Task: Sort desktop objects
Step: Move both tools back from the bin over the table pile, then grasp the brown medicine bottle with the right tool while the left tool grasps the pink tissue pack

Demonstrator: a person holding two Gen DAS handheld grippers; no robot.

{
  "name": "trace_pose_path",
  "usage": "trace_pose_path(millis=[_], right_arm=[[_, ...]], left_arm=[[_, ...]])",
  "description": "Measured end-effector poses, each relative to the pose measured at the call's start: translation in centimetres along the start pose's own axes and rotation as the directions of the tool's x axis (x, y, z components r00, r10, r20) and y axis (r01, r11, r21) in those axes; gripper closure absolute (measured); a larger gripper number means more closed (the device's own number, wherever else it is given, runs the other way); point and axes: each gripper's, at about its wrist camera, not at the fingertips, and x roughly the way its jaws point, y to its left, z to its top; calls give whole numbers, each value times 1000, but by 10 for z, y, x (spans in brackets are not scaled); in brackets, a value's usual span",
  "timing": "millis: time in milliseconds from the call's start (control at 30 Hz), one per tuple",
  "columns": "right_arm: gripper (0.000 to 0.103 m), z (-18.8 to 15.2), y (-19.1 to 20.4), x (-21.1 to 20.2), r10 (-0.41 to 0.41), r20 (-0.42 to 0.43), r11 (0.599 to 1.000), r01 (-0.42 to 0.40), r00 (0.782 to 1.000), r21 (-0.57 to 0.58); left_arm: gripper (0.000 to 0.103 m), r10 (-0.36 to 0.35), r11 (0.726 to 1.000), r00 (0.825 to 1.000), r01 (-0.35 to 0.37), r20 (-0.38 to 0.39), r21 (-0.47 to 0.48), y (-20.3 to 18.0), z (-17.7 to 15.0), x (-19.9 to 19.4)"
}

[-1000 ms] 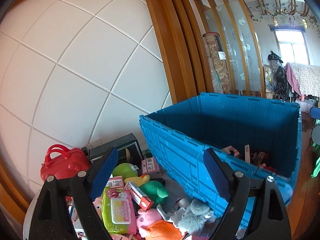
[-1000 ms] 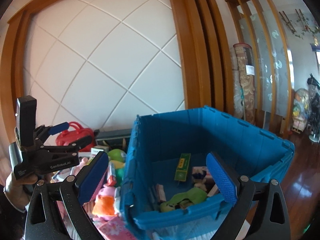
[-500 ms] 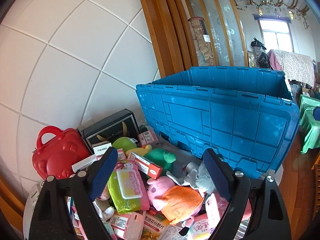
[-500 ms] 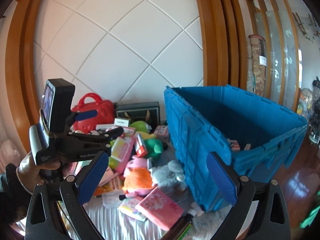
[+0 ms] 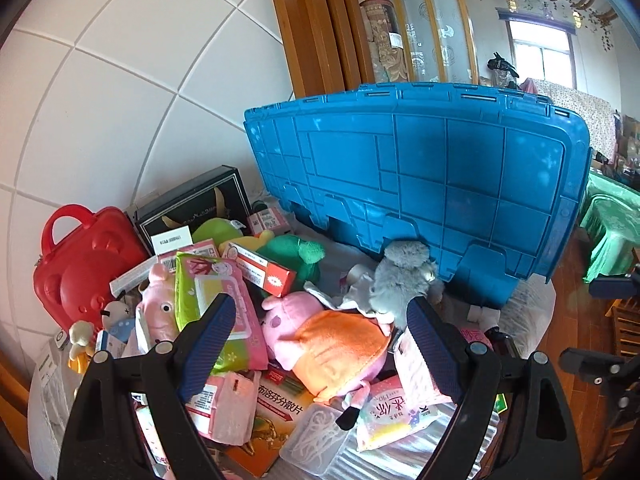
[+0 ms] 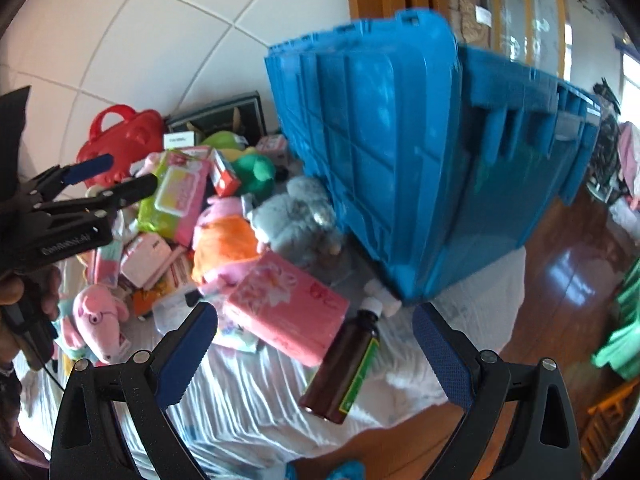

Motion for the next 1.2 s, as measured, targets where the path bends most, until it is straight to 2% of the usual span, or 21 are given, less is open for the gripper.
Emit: trace_pose_path(millis=[167, 333, 400, 500, 633, 700, 833, 933, 1033, 1200], right_arm=[[11, -26, -22, 45, -14, -153, 996, 28, 988, 86], [21, -45, -35, 82, -19, -274, 988, 60, 962, 142], [25, -51, -37, 92, -8, -308, 985, 60, 951, 161], [26, -60, -35, 104, -4, -346, 984, 66, 938, 167], [32, -66, -36, 114, 2, -365, 980, 71, 931, 186], [50, -69, -36, 122, 13, -386, 980, 65, 922, 189], [50, -70, -39, 118, 15, -374, 979, 61, 927, 192], [50, -69, -43, 110, 9, -361, 982, 60, 933, 180], [51, -67, -47, 105, 9, -354, 984, 56, 935, 172], [51, -65, -51, 103, 23, -358, 986, 38, 933, 162]], left_arm=[[15, -11, 1000, 1000, 11, -30, 13, -3, -6, 9], [15, -23, 999, 999, 25, -46, 31, -5, -11, 14], [15, -29, 999, 998, 31, -56, 37, -6, -13, 16], [15, -42, 998, 997, 45, -70, 39, -7, -16, 18], [15, -82, 995, 992, 87, -98, 46, -11, -22, 23], [15, -122, 991, 986, 129, -115, 48, -17, -24, 28], [15, -203, 974, 967, 216, -154, 69, -42, -27, 43], [15, -278, 951, 942, 297, -187, 85, -62, -31, 56], [15, -318, 935, 920, 344, -228, 83, -73, -36, 66], [15, -338, 928, 897, 368, -285, 60, -77, -51, 77]])
